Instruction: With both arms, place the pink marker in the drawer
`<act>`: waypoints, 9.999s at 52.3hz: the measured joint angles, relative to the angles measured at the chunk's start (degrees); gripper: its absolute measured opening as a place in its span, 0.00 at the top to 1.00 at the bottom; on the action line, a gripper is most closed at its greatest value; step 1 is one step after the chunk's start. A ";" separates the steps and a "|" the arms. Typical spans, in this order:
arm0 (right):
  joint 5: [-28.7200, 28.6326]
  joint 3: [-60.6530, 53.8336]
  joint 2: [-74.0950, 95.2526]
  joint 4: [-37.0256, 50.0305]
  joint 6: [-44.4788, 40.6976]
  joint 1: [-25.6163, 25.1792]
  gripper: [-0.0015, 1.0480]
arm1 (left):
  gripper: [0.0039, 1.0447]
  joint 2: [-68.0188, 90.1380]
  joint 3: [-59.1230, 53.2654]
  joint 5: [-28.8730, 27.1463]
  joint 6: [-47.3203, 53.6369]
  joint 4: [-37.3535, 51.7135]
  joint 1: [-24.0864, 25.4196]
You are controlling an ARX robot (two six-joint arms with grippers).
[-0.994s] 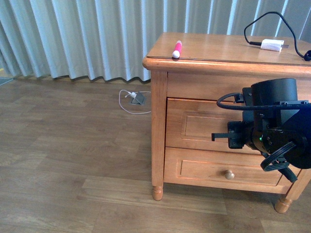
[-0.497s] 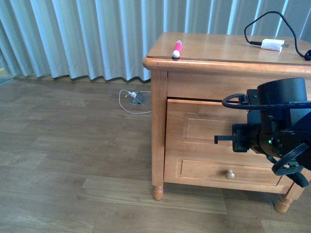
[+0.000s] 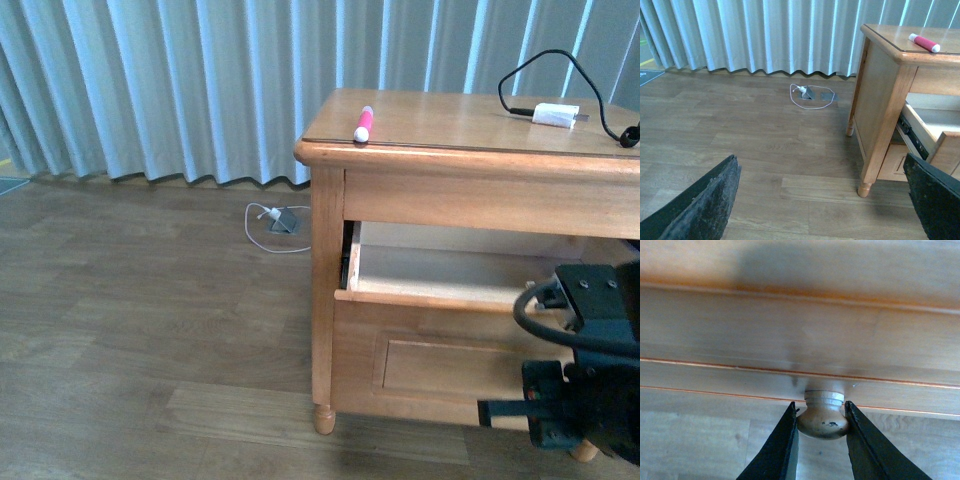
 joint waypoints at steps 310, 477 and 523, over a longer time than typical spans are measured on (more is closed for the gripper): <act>-26.08 -7.76 -79.91 -55.34 -2.84 -17.86 0.08 | 0.86 114.66 88.83 25.90 11.65 7.26 -23.58; -26.10 -7.76 -79.91 -55.34 -2.86 -17.86 0.08 | 0.96 25.00 5.38 0.02 -0.04 18.56 -0.22; -26.10 -7.76 -79.91 -55.34 -2.86 -17.88 0.08 | 0.96 5.62 0.00 0.00 -0.02 4.61 -0.17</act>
